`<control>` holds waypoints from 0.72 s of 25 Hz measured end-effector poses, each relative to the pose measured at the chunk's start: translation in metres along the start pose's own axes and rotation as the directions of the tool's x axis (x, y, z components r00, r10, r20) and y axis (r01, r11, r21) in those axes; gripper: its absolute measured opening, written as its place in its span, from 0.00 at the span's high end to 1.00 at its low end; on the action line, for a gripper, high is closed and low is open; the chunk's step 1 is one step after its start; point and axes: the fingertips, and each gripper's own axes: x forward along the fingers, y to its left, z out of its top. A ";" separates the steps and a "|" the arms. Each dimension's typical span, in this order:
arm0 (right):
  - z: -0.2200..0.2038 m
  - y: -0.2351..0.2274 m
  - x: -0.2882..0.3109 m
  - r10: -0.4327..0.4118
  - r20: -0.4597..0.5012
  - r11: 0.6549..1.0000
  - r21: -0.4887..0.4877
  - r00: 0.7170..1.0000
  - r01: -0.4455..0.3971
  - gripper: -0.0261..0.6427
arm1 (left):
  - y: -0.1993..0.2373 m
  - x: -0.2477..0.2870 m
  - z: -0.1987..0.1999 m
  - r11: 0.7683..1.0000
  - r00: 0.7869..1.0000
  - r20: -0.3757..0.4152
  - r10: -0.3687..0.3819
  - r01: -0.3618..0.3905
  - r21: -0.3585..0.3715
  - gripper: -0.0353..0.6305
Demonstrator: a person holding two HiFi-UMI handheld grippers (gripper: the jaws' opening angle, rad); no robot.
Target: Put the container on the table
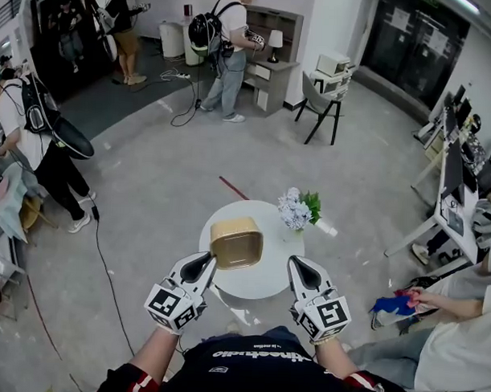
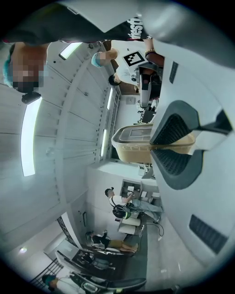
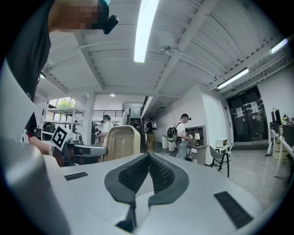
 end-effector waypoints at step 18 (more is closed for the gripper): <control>-0.011 -0.056 0.015 0.061 0.005 0.998 -0.014 0.998 -0.061 0.94 | -0.011 0.053 -0.009 1.000 1.000 -0.022 0.019 -0.019 -0.001 0.88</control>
